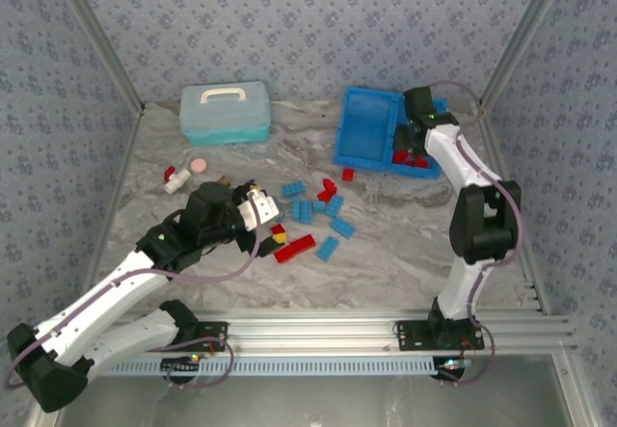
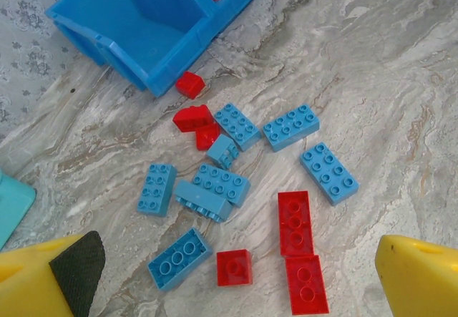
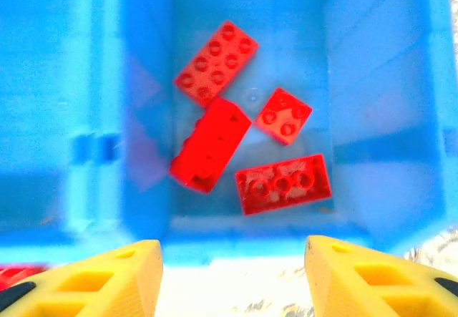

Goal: Sort the legos into containers by color

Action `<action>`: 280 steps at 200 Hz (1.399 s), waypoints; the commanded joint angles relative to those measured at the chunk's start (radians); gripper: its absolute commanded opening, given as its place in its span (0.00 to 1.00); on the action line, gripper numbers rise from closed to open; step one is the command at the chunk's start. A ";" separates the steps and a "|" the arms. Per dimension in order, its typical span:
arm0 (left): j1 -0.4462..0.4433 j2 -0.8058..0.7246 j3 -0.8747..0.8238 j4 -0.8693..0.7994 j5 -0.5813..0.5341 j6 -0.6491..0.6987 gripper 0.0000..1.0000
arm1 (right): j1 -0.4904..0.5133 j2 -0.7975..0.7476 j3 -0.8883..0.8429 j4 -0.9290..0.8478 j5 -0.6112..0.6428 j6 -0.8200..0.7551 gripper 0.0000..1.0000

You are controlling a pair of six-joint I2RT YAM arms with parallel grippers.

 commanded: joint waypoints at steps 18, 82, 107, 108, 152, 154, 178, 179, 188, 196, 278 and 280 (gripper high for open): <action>-0.006 0.002 0.010 0.017 0.025 0.002 0.99 | 0.164 -0.141 -0.151 0.123 0.020 0.161 0.60; -0.006 0.003 0.012 0.006 0.012 0.003 0.99 | 0.369 0.044 -0.205 0.294 0.178 0.398 0.73; -0.006 0.004 0.012 0.005 0.010 0.005 0.99 | 0.378 0.152 -0.157 0.300 0.198 0.431 0.73; -0.006 0.004 0.012 0.005 0.010 0.005 0.99 | 0.378 0.155 -0.156 0.301 0.198 0.432 0.73; -0.006 0.007 0.009 0.006 0.010 0.005 0.99 | 0.385 0.261 -0.102 0.315 0.242 0.408 0.70; -0.006 0.007 0.009 0.007 0.010 0.005 0.99 | 0.385 0.265 -0.099 0.315 0.241 0.407 0.70; -0.006 0.011 0.010 0.007 0.009 0.005 0.99 | 0.378 0.299 -0.079 0.319 0.233 0.402 0.63; -0.006 0.012 0.010 0.006 0.009 0.004 0.99 | 0.378 0.300 -0.078 0.321 0.231 0.402 0.63; -0.006 0.012 0.010 0.005 0.009 0.005 0.99 | 0.376 0.308 -0.075 0.326 0.222 0.401 0.61; -0.006 0.013 0.010 0.006 0.010 0.005 0.99 | 0.373 0.316 -0.068 0.323 0.215 0.402 0.60; -0.006 0.015 0.010 0.006 0.012 0.002 0.99 | 0.371 0.314 -0.104 0.321 0.202 0.390 0.37; -0.006 0.014 0.010 0.006 0.012 0.002 0.99 | 0.373 0.310 -0.106 0.322 0.202 0.389 0.36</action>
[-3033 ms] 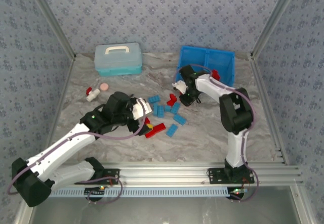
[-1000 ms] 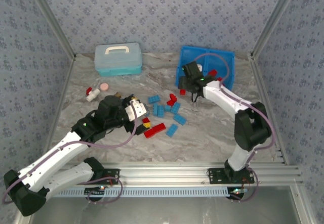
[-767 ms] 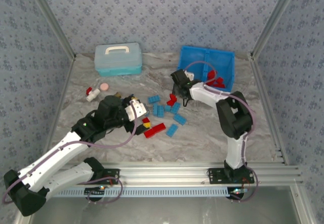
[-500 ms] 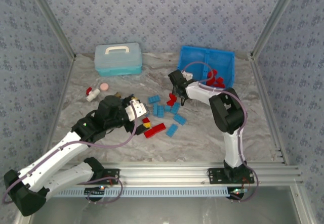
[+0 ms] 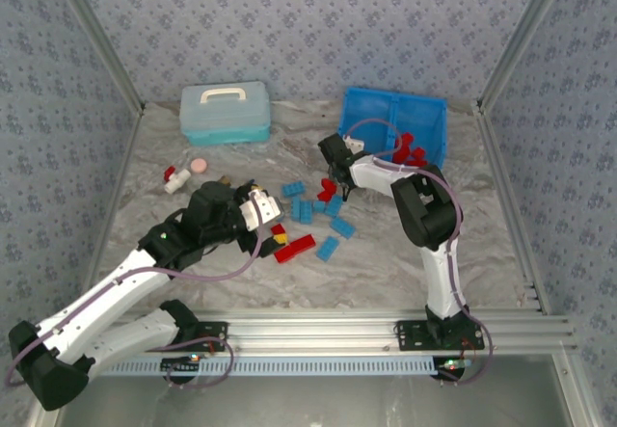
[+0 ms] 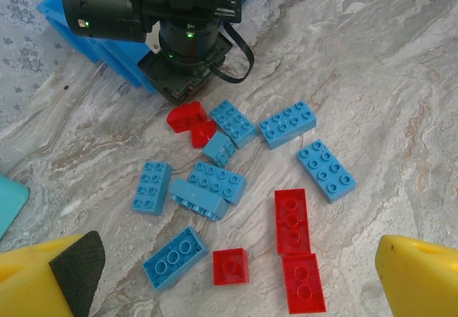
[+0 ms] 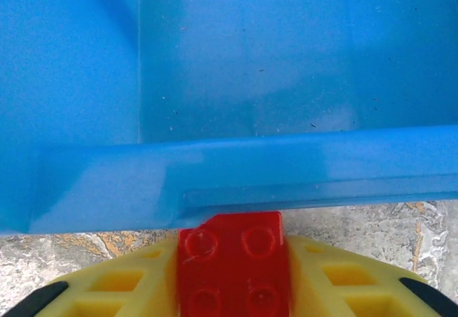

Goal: Sort the legos into containers by color

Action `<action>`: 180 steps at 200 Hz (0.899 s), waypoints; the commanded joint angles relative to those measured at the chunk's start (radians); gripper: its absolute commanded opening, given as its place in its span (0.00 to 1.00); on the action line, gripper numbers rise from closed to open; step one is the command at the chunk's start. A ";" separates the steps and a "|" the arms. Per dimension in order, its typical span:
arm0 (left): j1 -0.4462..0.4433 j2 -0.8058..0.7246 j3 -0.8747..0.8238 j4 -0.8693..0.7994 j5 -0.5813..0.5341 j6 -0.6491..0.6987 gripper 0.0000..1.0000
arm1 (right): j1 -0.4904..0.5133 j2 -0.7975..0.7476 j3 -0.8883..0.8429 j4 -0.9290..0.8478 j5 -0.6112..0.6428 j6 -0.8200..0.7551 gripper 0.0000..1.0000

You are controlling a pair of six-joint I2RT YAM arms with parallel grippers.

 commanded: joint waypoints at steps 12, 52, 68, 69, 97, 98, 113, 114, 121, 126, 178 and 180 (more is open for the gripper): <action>-0.006 0.001 0.010 0.007 0.007 0.002 0.99 | -0.002 -0.034 -0.027 -0.009 0.007 -0.011 0.34; -0.006 0.001 0.011 0.007 0.008 0.000 0.99 | 0.017 -0.201 -0.102 -0.002 0.011 -0.046 0.33; -0.006 0.002 0.012 0.007 0.010 0.000 0.99 | 0.024 -0.295 -0.138 -0.011 0.018 -0.090 0.33; -0.006 0.003 0.012 0.007 0.010 0.000 0.99 | 0.024 -0.301 -0.140 -0.012 0.019 -0.091 0.33; -0.006 0.003 0.013 0.007 0.016 -0.001 0.99 | 0.017 -0.452 -0.187 -0.028 0.072 -0.126 0.34; -0.006 0.003 0.013 0.007 0.016 -0.001 0.99 | 0.016 -0.456 -0.188 -0.028 0.073 -0.126 0.34; -0.006 0.004 0.013 0.007 0.018 -0.002 0.99 | -0.023 -0.516 -0.202 -0.022 0.081 -0.142 0.34; -0.006 0.003 0.013 0.007 0.018 -0.002 0.99 | -0.024 -0.520 -0.203 -0.022 0.082 -0.144 0.34; -0.005 0.003 0.013 0.007 0.017 -0.003 0.99 | -0.048 -0.536 -0.205 -0.017 0.079 -0.155 0.34; -0.006 0.003 0.013 0.008 0.017 -0.004 0.99 | -0.067 -0.543 -0.204 -0.014 0.074 -0.163 0.34; -0.006 -0.004 0.013 0.012 0.022 -0.009 0.99 | -0.336 -0.457 -0.146 -0.019 -0.120 -0.169 0.34; -0.006 -0.004 0.013 0.012 0.022 -0.009 0.99 | -0.345 -0.448 -0.136 -0.025 -0.129 -0.171 0.34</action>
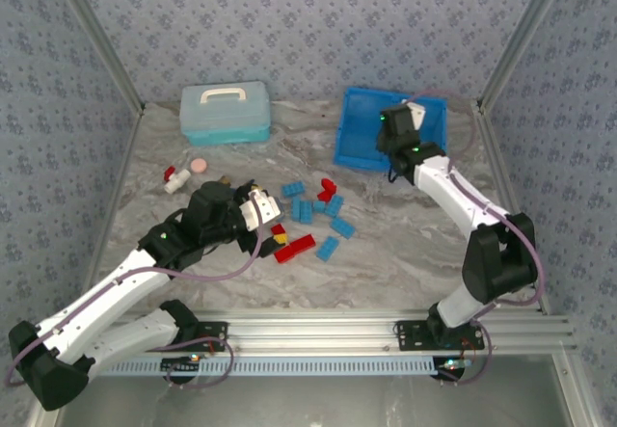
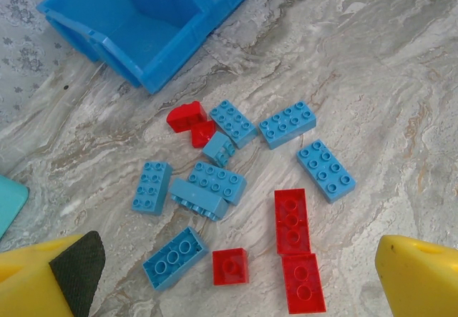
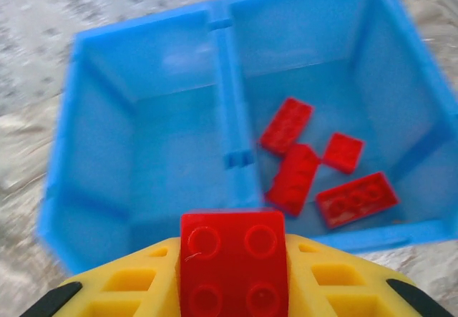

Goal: Sort the legos into containers by color

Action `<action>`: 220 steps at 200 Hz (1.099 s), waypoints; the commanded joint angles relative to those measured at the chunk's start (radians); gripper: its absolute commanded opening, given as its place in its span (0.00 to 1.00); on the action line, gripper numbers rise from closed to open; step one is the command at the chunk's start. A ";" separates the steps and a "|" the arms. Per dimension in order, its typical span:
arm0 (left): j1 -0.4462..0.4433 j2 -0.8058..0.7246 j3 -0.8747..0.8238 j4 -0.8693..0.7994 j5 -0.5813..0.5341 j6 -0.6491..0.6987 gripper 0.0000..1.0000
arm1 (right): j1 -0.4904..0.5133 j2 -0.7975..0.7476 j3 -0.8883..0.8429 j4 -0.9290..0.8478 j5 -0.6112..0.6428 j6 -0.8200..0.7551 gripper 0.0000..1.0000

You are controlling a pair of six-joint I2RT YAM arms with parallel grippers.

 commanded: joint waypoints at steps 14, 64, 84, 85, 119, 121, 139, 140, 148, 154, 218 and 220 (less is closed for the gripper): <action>-0.006 -0.011 0.006 0.019 0.028 -0.007 0.99 | -0.155 0.164 0.108 -0.079 -0.163 -0.034 0.34; -0.006 -0.011 0.006 0.014 0.016 -0.003 0.99 | -0.229 0.362 0.295 -0.192 -0.224 -0.066 0.34; -0.006 -0.012 0.007 0.015 0.013 -0.001 0.99 | -0.243 0.424 0.345 -0.227 -0.233 -0.064 0.35; -0.006 -0.012 0.006 0.015 0.013 -0.001 0.99 | -0.244 0.427 0.348 -0.229 -0.232 -0.064 0.35; -0.006 -0.008 0.006 0.013 0.013 -0.001 0.99 | -0.246 0.477 0.395 -0.267 -0.237 -0.066 0.46; -0.006 -0.008 0.006 0.014 0.012 -0.001 0.99 | -0.245 0.475 0.395 -0.267 -0.239 -0.065 0.47; -0.006 -0.008 0.006 0.016 0.013 -0.001 0.99 | -0.242 0.452 0.392 -0.268 -0.241 -0.064 0.55; -0.006 -0.008 0.006 0.015 0.013 -0.001 0.99 | -0.242 0.450 0.392 -0.268 -0.239 -0.064 0.55; -0.006 -0.008 0.005 0.015 0.013 -0.001 0.99 | -0.240 0.433 0.389 -0.268 -0.237 -0.064 0.56; -0.006 -0.008 0.006 0.015 0.013 -0.001 0.99 | -0.238 0.418 0.386 -0.268 -0.236 -0.065 0.56; -0.006 -0.017 0.006 0.015 0.009 -0.001 0.99 | -0.060 0.068 0.087 -0.118 -0.218 -0.112 0.58; -0.006 -0.017 0.006 0.015 0.009 -0.001 0.99 | -0.049 0.055 0.076 -0.107 -0.221 -0.122 0.58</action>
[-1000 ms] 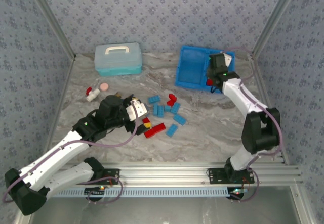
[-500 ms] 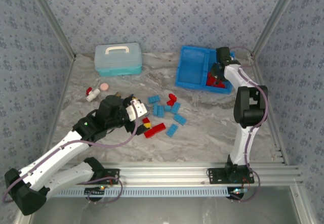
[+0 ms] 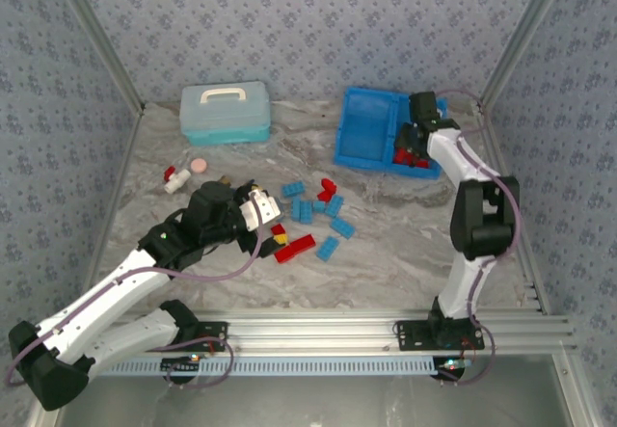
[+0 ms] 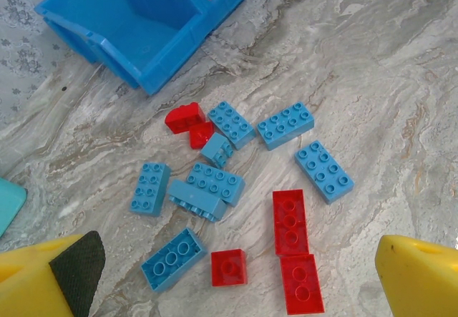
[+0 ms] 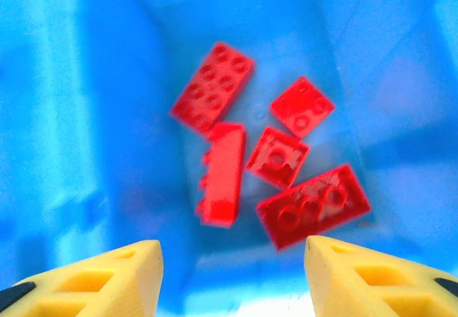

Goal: Sort the legos into containers by color

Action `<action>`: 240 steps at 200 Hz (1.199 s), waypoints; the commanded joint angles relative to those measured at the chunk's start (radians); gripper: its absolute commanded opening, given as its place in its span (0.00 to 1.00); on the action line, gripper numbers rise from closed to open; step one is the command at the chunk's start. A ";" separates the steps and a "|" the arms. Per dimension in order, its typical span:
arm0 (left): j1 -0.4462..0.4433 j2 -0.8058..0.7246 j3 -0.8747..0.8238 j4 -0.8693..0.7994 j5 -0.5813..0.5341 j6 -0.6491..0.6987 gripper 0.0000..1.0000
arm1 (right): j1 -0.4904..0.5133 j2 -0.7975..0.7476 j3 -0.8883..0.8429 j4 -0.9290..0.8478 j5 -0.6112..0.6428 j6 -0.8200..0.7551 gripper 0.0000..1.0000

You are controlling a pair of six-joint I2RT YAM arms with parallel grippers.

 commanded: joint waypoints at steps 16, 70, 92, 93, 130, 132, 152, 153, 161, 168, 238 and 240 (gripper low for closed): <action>-0.006 -0.014 0.006 0.014 0.005 -0.001 0.99 | 0.196 -0.222 -0.189 0.139 -0.044 -0.141 0.60; -0.006 -0.007 0.008 0.013 0.009 -0.001 0.99 | 0.405 -0.023 -0.073 -0.023 -0.090 -0.396 0.61; -0.006 -0.007 0.007 0.011 0.006 0.000 0.99 | 0.419 0.087 0.016 -0.050 -0.088 -0.409 0.60; -0.006 -0.007 0.007 0.011 0.006 0.000 0.99 | 0.419 0.092 0.021 -0.051 -0.086 -0.408 0.60; -0.006 -0.009 0.008 0.006 0.002 0.005 0.99 | 0.411 0.259 0.166 -0.088 -0.115 -0.411 0.57; -0.006 -0.009 0.008 0.006 0.001 0.005 0.99 | 0.411 0.266 0.171 -0.088 -0.117 -0.413 0.57; -0.006 -0.014 0.006 0.007 -0.003 0.007 0.99 | 0.411 0.321 0.208 -0.092 -0.134 -0.417 0.54; -0.006 -0.014 0.006 0.007 -0.003 0.007 0.99 | 0.412 0.323 0.209 -0.093 -0.134 -0.417 0.54; -0.006 -0.012 0.006 0.007 -0.003 0.008 0.99 | 0.411 0.338 0.219 -0.093 -0.132 -0.416 0.52; -0.006 -0.013 0.005 0.007 -0.003 0.008 0.99 | 0.411 0.348 0.224 -0.114 -0.133 -0.414 0.50; -0.006 -0.011 0.008 0.004 -0.005 0.008 0.99 | 0.407 0.381 0.180 -0.110 -0.160 -0.379 0.38; -0.006 -0.011 0.009 0.005 -0.005 0.008 0.99 | 0.407 0.379 0.180 -0.110 -0.157 -0.377 0.37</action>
